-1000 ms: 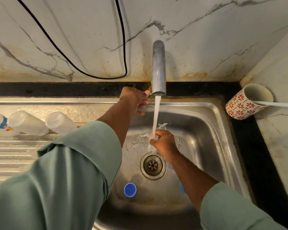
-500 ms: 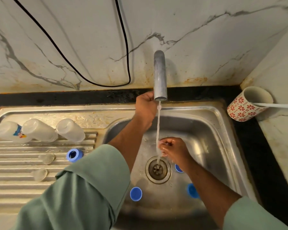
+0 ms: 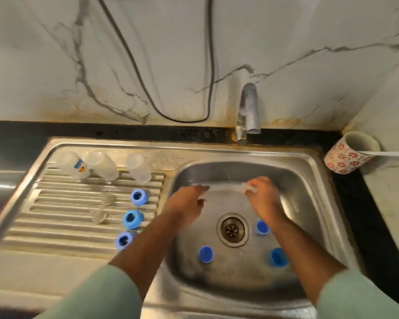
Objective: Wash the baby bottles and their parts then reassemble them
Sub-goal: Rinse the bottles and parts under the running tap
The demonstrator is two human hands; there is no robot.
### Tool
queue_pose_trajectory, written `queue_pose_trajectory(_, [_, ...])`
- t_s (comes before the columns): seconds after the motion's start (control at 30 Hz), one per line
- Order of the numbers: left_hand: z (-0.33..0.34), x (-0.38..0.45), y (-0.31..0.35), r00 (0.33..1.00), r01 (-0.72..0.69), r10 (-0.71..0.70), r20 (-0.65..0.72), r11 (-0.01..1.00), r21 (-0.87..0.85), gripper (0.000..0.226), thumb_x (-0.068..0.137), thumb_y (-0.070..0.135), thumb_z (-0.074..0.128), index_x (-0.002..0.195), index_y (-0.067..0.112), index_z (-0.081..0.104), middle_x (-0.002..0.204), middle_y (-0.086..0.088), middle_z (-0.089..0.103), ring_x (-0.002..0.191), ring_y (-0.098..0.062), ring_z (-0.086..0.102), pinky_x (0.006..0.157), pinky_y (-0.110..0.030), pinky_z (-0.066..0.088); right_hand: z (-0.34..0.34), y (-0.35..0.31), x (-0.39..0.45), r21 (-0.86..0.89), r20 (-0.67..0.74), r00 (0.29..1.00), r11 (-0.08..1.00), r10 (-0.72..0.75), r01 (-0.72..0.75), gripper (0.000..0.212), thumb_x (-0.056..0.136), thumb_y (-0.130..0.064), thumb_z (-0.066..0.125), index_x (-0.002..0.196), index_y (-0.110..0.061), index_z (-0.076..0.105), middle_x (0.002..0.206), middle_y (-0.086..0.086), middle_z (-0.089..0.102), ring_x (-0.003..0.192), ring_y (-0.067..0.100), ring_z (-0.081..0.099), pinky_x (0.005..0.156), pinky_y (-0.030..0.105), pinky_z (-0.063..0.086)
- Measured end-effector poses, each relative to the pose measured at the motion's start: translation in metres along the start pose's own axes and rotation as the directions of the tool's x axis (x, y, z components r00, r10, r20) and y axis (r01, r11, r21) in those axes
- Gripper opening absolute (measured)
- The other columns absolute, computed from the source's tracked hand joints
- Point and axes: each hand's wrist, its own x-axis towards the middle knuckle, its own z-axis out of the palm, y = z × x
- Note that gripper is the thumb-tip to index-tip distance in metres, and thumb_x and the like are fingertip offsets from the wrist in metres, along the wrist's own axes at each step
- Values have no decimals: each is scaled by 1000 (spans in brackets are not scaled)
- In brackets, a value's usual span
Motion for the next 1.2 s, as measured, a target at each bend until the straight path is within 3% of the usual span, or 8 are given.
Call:
queue_pose_trajectory(0.13, [-24,-63,-55,985,-60,57,-161,998,-14,41,96,23,59,137,24,59,139,1,59,128,-20,54,102,-23,36,20,-22,-15,-110,238,967,992,89,-64,25,74,-19,71,98,-11,74,106,11,69,101,31,65,87,34,53])
queue_pose_trajectory(0.3, [-40,-127,-153,916,75,-135,-379,982,-171,36,92,13,65,127,21,67,123,-2,69,116,-22,61,92,-17,36,14,-129,-56,339,98,991,939,-90,52,24,75,-11,82,96,-18,75,89,-6,67,84,7,62,78,16,45])
queue_pose_trajectory(0.37, [-39,-146,-195,917,144,-183,-354,980,-135,37,94,15,63,130,23,65,128,-1,67,120,-23,59,99,-24,38,22,-178,-82,435,95,983,895,-155,99,24,75,-9,82,96,-17,75,83,-7,69,75,-1,62,69,4,42])
queue_pose_trajectory(0.47, [-38,-168,-239,949,170,-177,-261,984,-49,37,96,19,58,132,28,61,132,7,62,120,-16,56,98,-25,40,56,-237,-111,454,128,953,870,-276,191,21,73,-3,81,92,-10,74,82,-3,67,64,-4,59,65,5,42])
queue_pose_trajectory(0.67, [-37,-176,-292,992,47,-28,-127,988,145,43,100,30,50,141,20,52,151,1,45,138,-20,40,112,-28,29,139,-312,-135,295,244,877,894,-413,339,23,75,-7,74,97,-15,75,101,-1,71,97,15,64,89,31,49])
queue_pose_trajectory(0.97, [-34,-172,-310,983,-76,110,-146,972,225,40,103,27,43,141,19,53,146,-1,51,136,-20,42,113,-32,34,173,-329,-143,-62,340,876,922,-341,383,34,89,-14,59,122,-21,64,120,6,63,113,24,57,91,36,47])
queue_pose_trajectory(1.1, [-30,-178,-298,942,-84,143,-302,976,200,29,100,28,49,121,19,67,121,1,67,115,-16,59,94,-29,47,155,-323,-150,49,287,908,951,-305,304,40,85,-14,66,124,-18,64,123,2,63,117,19,55,98,34,44])
queue_pose_trajectory(1.2, [-17,-175,-278,874,-233,289,-390,955,186,13,88,22,63,89,18,75,86,1,72,83,-19,68,66,-28,55,122,-296,-158,113,144,969,976,-203,188,18,82,-14,71,100,-17,73,100,-4,67,97,14,61,85,29,46])
